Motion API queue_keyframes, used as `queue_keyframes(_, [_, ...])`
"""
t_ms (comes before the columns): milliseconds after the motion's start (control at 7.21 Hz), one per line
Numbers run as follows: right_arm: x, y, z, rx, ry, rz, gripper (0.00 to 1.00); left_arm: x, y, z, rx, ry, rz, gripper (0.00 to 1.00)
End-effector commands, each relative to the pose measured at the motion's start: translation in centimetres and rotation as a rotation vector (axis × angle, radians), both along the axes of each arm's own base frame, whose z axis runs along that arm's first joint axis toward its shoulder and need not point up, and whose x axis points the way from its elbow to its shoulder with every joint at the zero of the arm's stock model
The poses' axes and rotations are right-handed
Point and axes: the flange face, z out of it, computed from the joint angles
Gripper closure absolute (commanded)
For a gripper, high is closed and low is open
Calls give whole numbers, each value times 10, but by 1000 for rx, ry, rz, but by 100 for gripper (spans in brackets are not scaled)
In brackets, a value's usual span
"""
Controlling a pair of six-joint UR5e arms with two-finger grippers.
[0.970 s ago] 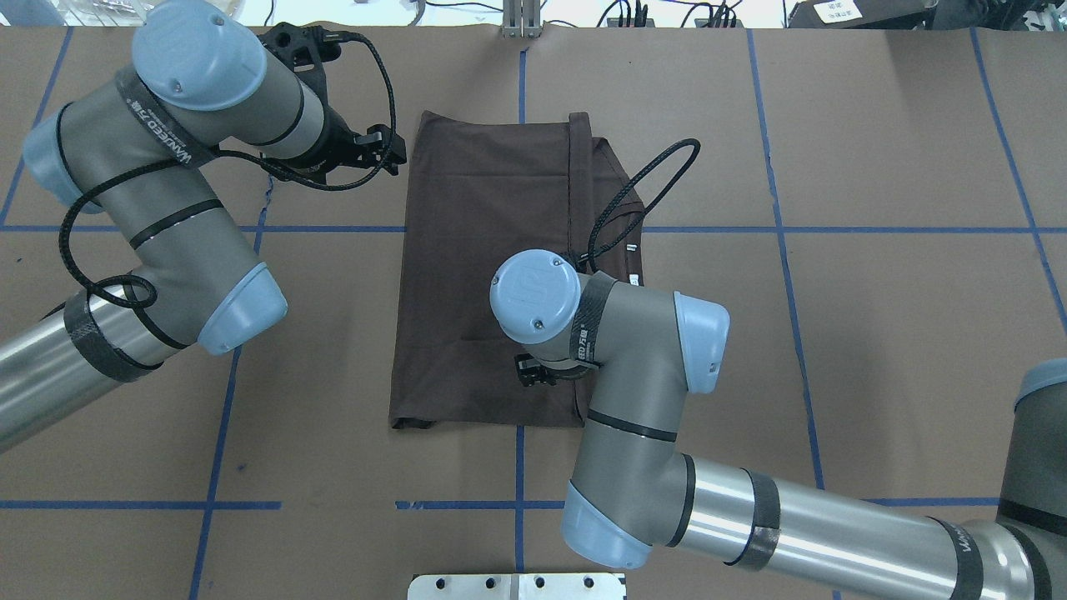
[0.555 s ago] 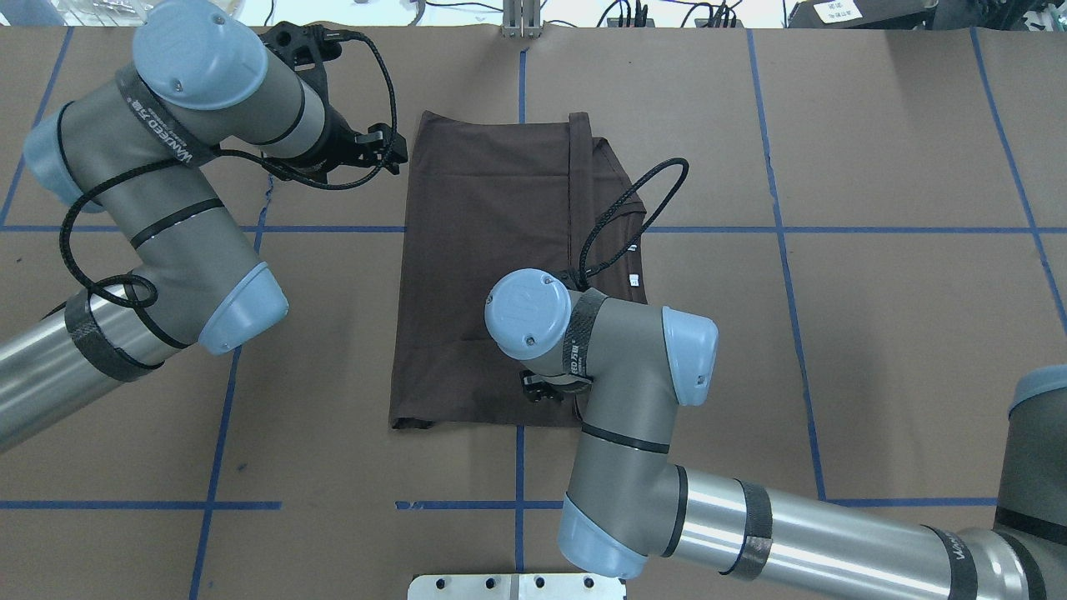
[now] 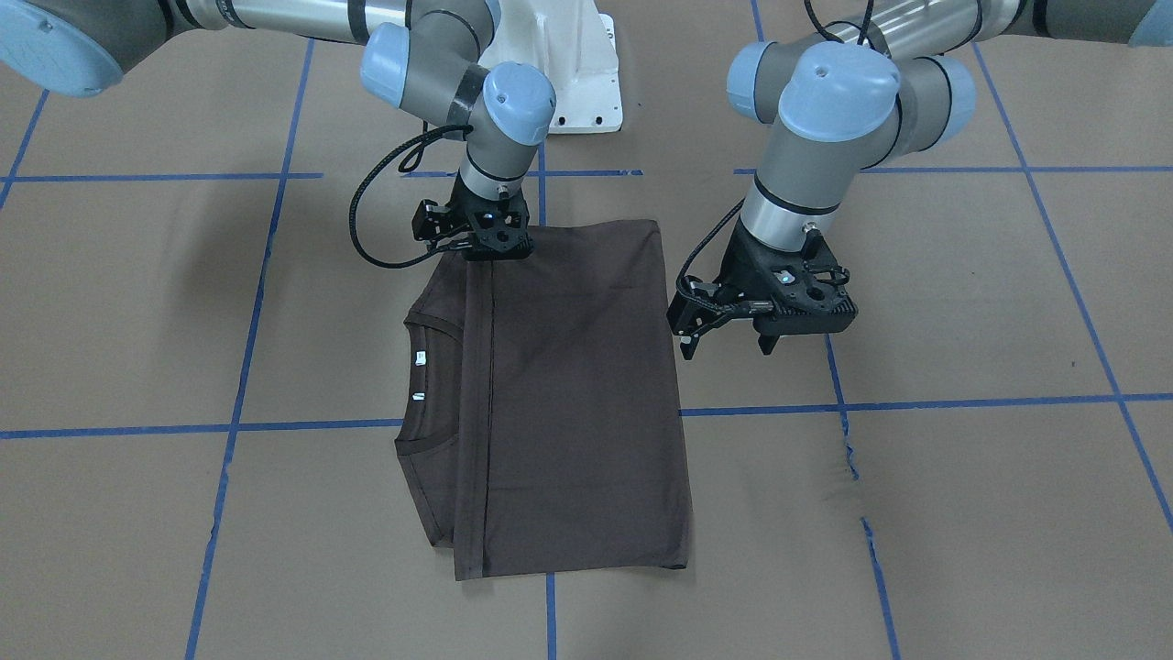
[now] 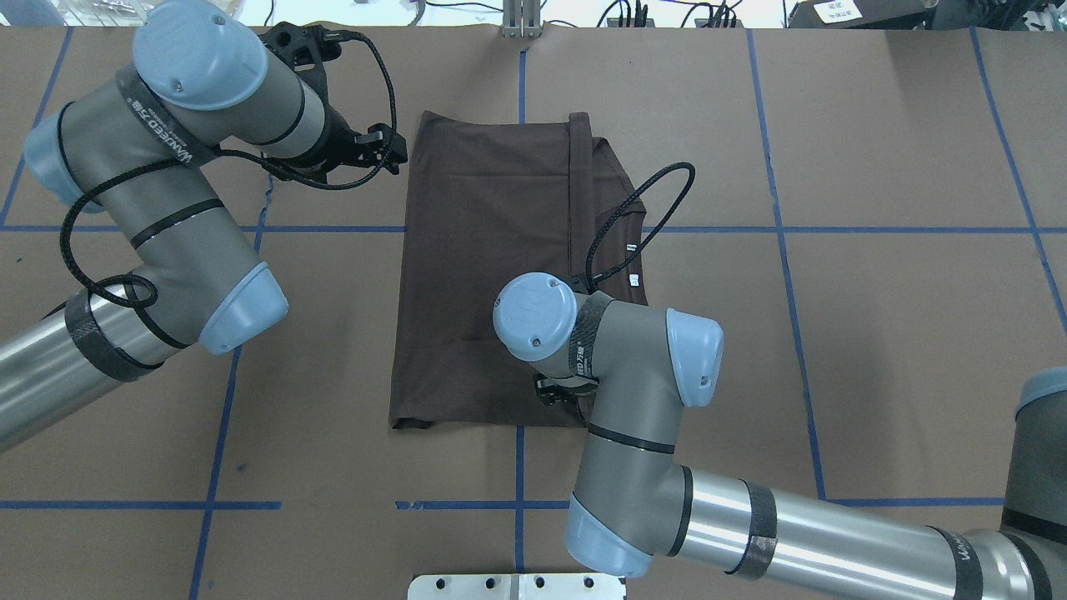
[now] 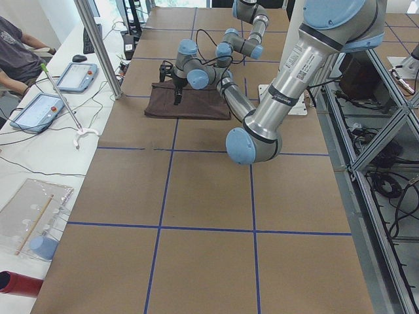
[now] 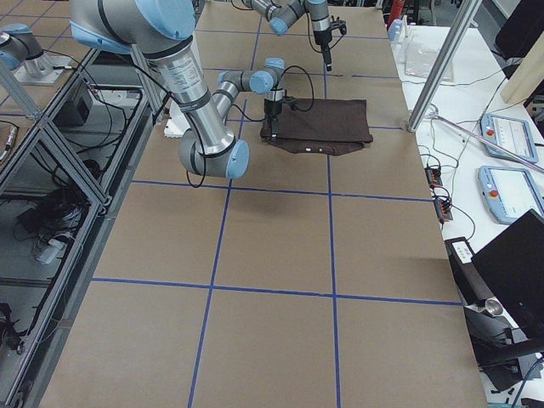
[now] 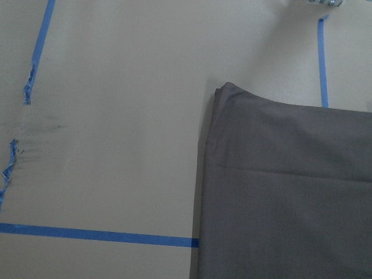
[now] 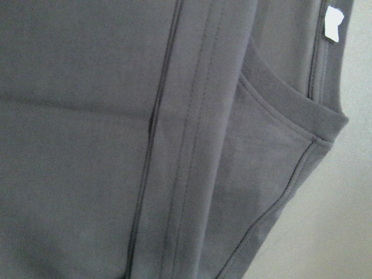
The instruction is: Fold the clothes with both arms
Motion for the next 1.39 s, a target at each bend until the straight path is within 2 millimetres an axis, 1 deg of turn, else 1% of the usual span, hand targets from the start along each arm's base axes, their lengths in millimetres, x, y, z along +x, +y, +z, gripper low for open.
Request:
queue_keyframes(0, [6, -2, -3, -9, 25, 3, 0, 0, 0, 0, 0, 0, 0, 0])
queue_keyframes(139, [6, -3, -1, -10, 31, 5, 0, 0, 0, -2, 1, 2, -1, 0])
queue_keyframes(277, [9, -6, 6, -14, 41, 11, 0, 2, 1, -2, 1, 2, 2, 0])
queue_keyframes(693, [23, -21, 15, -26, 69, 29, 0, 3, 1, -3, -1, 4, 2, 0])
queue_keyframes(832, [34, -20, 33, -29, 86, 32, 0, 3, 1, -4, 1, 5, 2, 0])
queue_keyframes(1109, [76, -22, 60, -23, 89, 45, 0, 3, 1, -5, 1, 5, 2, 0])
queue_keyframes(1248, [92, -25, 49, -7, 55, 38, 0, 3, 1, -5, 2, 6, 2, 0])
